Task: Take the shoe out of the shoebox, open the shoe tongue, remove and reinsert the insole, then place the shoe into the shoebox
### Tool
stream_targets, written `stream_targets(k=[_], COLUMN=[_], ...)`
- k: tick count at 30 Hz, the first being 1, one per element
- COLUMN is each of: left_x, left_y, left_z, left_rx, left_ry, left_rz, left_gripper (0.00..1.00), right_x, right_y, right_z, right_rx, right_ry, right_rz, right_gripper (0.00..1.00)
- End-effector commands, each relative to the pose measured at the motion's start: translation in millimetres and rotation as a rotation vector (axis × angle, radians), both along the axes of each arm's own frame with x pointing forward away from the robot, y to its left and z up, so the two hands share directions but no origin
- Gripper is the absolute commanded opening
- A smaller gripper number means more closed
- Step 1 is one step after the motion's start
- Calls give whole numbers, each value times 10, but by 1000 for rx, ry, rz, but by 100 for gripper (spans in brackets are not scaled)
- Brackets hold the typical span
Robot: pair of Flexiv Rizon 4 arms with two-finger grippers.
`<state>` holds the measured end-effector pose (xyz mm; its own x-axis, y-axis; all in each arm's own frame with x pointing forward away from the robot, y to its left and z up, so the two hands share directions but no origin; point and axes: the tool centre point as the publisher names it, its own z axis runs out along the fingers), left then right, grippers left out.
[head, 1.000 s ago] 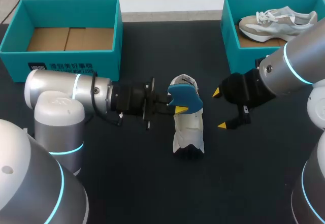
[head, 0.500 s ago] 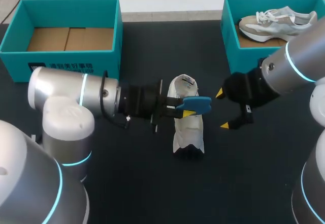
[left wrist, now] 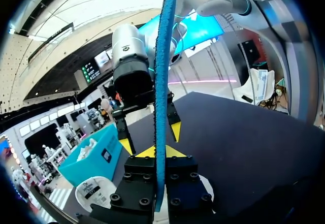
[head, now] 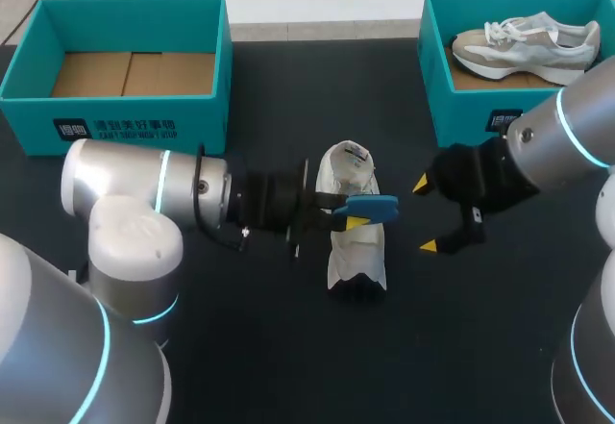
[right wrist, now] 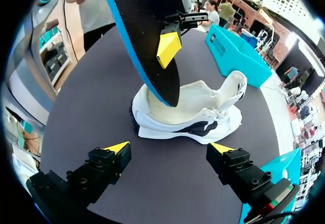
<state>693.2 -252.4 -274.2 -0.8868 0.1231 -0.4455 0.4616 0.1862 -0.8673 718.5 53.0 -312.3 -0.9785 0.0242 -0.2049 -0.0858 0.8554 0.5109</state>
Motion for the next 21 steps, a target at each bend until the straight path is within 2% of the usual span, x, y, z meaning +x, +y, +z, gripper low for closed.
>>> stream_targets(k=[1, 6, 13, 21], left_x=[-14, 0, 4, -18], left_y=[-7, -4, -20, 12], left_z=[-49, -78, -94, -103], left_rx=[-12, -7, 5, -2], left_ry=[-7, -6, -12, -10], left_rz=[-2, -3, 1, 14], left_gripper=[0, 0, 0, 0], right_x=[-90, -53, 40, 120], right_y=[79, 119, 134, 262], right_z=[-64, -132, -145, -134], right_rx=[4, 27, 36, 39], right_ry=[-21, -16, -15, -21], right_rz=[-45, -57, -53, -99], right_gripper=[100, 100, 100, 100])
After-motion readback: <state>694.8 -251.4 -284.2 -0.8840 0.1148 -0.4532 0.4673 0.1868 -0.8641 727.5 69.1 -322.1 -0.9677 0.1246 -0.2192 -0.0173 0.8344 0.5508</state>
